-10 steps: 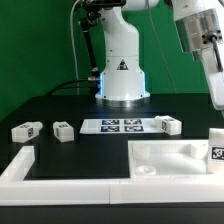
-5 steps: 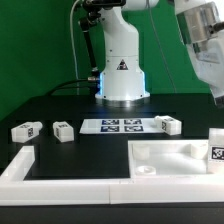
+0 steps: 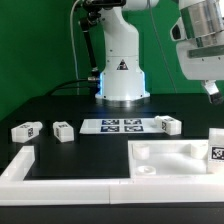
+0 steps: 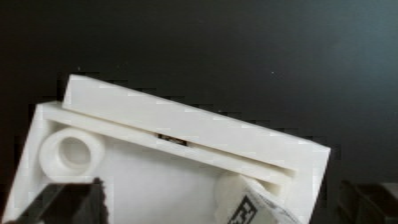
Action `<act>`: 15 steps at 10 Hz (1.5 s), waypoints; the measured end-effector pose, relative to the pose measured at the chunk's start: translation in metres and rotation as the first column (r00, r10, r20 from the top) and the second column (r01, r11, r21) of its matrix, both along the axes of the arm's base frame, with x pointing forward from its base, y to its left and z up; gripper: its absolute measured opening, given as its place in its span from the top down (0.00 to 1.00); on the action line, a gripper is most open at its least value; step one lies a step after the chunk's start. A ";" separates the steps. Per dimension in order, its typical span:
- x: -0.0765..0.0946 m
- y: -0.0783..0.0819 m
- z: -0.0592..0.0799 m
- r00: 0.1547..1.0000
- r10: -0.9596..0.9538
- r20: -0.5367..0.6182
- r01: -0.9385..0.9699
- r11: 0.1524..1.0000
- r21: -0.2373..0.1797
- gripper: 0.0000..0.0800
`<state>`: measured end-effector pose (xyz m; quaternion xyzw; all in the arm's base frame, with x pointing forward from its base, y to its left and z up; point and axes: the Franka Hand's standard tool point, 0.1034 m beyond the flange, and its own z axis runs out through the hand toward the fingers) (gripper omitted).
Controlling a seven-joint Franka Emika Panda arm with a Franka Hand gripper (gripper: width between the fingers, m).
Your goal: Assemble square table
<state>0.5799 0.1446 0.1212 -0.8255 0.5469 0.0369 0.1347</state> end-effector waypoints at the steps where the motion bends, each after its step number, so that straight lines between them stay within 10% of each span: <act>1: 0.000 0.000 0.000 0.997 0.079 0.021 -0.079 0.997 -0.008 0.19; 6: -0.058 0.015 -0.033 0.851 0.523 0.044 -0.521 0.852 -0.041 0.19; 12: -0.054 0.005 -0.033 0.598 0.795 0.102 -0.786 0.606 -0.119 0.19; 15: -0.116 0.009 -0.050 0.368 0.930 0.002 -0.927 0.367 -0.071 0.19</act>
Offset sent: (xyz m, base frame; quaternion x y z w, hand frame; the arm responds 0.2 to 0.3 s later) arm -0.0659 0.0303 -0.0204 0.0316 -0.1430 -0.2024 0.9683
